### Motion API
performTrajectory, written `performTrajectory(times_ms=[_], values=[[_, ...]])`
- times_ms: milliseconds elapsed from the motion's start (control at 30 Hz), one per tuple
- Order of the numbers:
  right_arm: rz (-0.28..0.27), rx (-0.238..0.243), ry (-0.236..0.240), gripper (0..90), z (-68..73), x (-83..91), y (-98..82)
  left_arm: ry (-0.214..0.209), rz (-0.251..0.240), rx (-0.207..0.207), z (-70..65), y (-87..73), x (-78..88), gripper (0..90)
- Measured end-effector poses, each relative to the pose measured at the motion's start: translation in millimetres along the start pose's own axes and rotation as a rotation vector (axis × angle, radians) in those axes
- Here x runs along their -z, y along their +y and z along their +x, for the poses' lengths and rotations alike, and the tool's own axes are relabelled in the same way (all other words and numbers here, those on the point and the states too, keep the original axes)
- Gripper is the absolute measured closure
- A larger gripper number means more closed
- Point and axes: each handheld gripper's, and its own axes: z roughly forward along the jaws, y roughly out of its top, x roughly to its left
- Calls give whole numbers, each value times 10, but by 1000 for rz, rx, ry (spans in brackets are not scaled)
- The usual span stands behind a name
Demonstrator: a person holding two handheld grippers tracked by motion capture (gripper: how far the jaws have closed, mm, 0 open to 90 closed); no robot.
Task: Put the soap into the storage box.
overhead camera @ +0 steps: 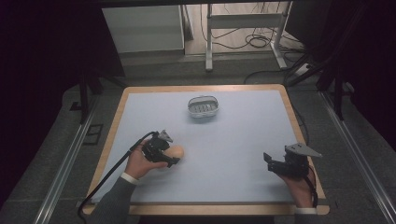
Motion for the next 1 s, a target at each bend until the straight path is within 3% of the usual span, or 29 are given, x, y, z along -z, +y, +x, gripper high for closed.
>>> performTrajectory(times_ms=[467,1000], values=[[-3,-7,-7,128,-32,6,-6,3,-36,0,35,123,108,316],[2,-7,-8,128,-36,2,-12,10,-36,0,89,231,123,320]])
